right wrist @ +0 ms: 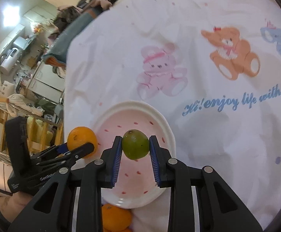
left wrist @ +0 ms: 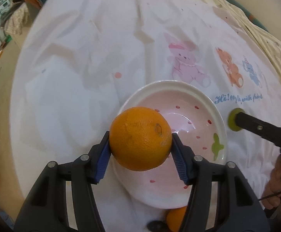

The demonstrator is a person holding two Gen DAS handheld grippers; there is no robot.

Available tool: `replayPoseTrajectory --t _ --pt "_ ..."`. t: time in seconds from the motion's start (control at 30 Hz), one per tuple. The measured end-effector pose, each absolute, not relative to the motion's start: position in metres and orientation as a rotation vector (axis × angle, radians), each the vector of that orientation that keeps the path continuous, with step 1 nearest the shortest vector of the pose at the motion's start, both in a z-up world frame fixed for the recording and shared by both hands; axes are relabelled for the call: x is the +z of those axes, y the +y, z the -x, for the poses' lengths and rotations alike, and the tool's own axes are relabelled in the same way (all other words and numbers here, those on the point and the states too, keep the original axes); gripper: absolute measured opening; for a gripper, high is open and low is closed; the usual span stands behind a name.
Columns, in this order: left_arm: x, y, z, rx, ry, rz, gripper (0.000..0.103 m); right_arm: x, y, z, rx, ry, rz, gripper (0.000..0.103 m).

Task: Organize fruits
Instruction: 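Carry both fruits over the pink plate and open both tools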

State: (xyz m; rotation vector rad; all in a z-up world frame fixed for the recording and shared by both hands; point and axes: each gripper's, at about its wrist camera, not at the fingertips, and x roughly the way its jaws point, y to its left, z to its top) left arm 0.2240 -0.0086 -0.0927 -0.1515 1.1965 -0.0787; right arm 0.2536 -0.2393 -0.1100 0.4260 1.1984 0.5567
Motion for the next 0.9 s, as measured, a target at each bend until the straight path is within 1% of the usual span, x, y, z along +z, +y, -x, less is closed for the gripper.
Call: replayPoseTrajectory --t 0.23,0.5,0.9 --pt "-0.11 -0.019 -0.233 -0.109 1.204 0.142 0.055 -0.138 -0.232 -0.252 0.542 1.269 -0.43 0.03" --pt "-0.123 -0.023 -0.237 -0.106 1.231 0.131 0.055 -0.142 -0.233 -0.258 0.518 1.288 -0.432 0.03" --pt "-0.12 -0.026 -0.236 -0.103 1.219 0.123 0.058 -0.144 -0.233 -0.259 0.508 1.297 -0.43 0.031"
